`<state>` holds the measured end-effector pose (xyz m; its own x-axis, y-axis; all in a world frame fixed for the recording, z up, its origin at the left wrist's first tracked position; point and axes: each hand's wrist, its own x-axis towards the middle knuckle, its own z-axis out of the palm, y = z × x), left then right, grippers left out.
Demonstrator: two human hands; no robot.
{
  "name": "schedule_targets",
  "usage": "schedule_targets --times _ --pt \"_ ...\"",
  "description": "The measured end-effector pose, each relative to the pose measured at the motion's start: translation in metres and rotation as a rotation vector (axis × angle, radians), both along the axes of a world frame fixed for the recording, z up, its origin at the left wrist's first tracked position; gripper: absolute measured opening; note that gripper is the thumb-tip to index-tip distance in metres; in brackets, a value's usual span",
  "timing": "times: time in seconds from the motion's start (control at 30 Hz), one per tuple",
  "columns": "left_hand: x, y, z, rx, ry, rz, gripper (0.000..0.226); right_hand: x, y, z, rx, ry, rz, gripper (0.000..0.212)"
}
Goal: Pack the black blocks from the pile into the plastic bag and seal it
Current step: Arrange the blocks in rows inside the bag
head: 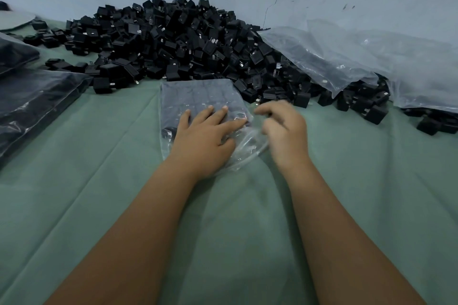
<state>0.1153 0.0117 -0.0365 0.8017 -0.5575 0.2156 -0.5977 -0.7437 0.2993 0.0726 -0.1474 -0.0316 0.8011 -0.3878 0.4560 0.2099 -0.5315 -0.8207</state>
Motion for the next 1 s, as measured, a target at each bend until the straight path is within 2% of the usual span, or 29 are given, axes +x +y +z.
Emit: schedule_targets --times 0.03,0.1,0.2,0.23,0.3,0.37,0.43,0.57,0.67,0.8,0.93,1.0 --pt "0.000 0.001 0.000 0.000 0.007 -0.014 0.049 -0.001 -0.005 0.002 0.109 -0.099 -0.032 0.027" --pt "0.001 0.002 0.000 -0.019 0.005 -0.057 0.048 0.000 -0.017 0.003 0.248 -0.134 -0.171 0.027" --pt "0.002 0.005 0.002 -0.077 0.005 -0.166 0.049 0.010 -0.029 0.001 0.267 0.079 -0.221 0.037" --pt "0.003 0.006 0.002 -0.092 0.014 -0.200 0.052 0.014 -0.031 0.000 0.183 0.195 -0.208 0.041" --pt "0.002 0.006 0.003 -0.099 0.022 -0.253 0.060 0.019 -0.033 -0.002 -0.129 0.457 -0.197 0.041" --pt "0.000 0.005 0.003 -0.075 0.046 -0.292 0.067 0.021 -0.033 -0.005 -0.266 0.559 -0.193 0.042" --pt "-0.002 0.005 0.004 -0.032 0.108 -0.305 0.063 0.017 -0.033 -0.007 -0.197 0.479 -0.195 0.039" --pt "-0.005 0.003 0.008 0.070 0.177 -0.286 0.057 0.007 -0.029 -0.005 0.117 0.176 -0.170 0.024" --pt "-0.009 0.004 0.011 0.105 0.167 -0.273 0.057 0.001 -0.025 -0.003 0.146 0.085 -0.185 0.028" --pt "-0.018 0.006 0.010 0.096 0.135 -0.248 0.045 -0.010 -0.013 0.002 0.171 0.006 -0.202 0.027" --pt "-0.037 0.007 0.007 0.238 0.027 -0.286 0.048 -0.026 -0.001 0.004 0.208 -0.059 -0.255 0.024" --pt "-0.045 0.008 0.007 0.217 -0.001 -0.320 0.042 -0.033 0.004 0.003 0.225 -0.078 -0.241 0.024"
